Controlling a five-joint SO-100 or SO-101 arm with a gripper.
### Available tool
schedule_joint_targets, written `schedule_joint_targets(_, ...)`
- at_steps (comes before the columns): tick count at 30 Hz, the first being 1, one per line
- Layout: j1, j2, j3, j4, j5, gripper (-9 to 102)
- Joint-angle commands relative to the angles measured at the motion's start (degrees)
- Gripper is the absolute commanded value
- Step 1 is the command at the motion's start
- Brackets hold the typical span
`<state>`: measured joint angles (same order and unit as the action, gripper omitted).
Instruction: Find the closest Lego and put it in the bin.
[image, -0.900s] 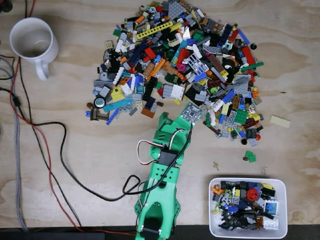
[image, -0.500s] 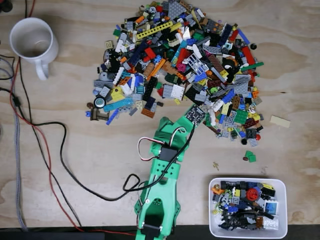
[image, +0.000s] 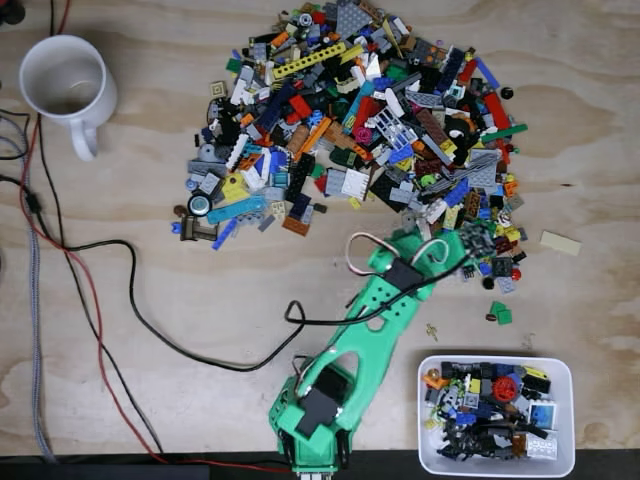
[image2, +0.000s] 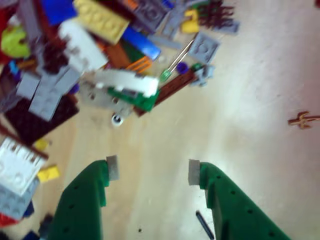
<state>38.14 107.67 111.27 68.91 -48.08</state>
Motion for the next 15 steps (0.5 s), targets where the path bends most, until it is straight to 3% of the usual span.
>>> schedule_joint_targets(1, 16.9, -5.7, -6.5, -0.7, 4.0, 21)
schedule_joint_targets(5, 22.1, -11.8, -8.1, -1.9, 5.5, 21)
schedule_joint_targets(15, 21.1, -24.0, -20.7, -1.7, 8.4, 21)
